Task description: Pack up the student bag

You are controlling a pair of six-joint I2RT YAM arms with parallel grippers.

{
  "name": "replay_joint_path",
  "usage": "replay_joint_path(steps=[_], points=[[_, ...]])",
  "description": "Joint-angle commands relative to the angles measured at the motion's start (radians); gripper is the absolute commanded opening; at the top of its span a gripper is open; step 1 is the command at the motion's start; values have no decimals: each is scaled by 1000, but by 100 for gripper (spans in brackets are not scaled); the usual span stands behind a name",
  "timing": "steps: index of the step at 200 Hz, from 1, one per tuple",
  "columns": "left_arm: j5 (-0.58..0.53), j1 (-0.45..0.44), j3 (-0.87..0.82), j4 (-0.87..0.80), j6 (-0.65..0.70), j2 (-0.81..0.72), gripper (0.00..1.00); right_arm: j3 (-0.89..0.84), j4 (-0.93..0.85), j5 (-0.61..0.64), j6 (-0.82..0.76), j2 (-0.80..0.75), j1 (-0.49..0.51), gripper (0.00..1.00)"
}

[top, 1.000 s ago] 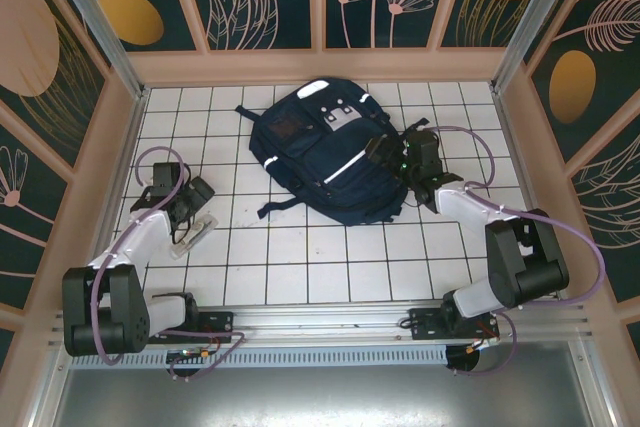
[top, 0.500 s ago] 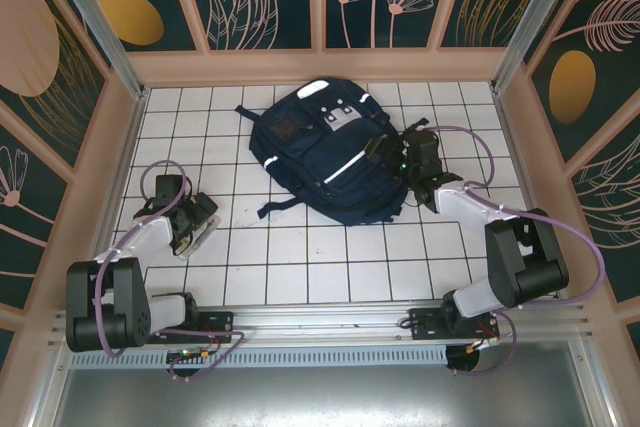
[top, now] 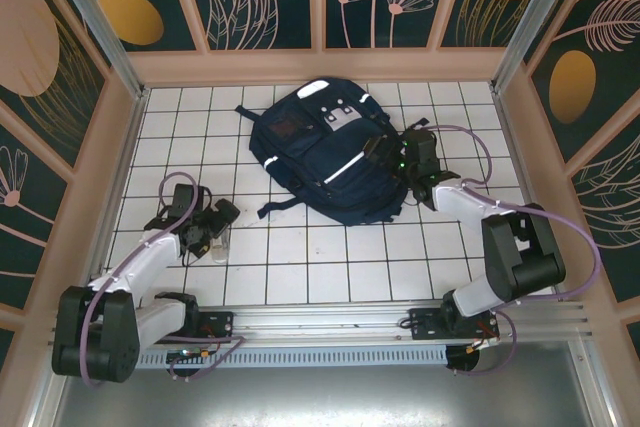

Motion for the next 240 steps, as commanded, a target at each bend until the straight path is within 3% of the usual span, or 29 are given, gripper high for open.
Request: replay_joint_path(steps=[1,29,89,118,151,199,240], points=[[-77,-28,86,-69,101,73,99,42,9,-20,15,20,15,99],[-140,-58,124,-95,206,163,99,54,-3,-17,14,25,18,99],[-167,-79,102,-78,270,237,89,54,-17,0,13,21,21,99],[-161,-80,90,-32,275,239,65,56,-14,-3,17,28,22,99],[-136,-79,99,1,275,280,52,57,-20,-3,11,26,27,99],[-144,-79,159,7,261,279,43,54,-35,-7,-13,1,35,99],[-80,-79,309,44,221,299,41,65,-6,-105,-75,-15,68,96]])
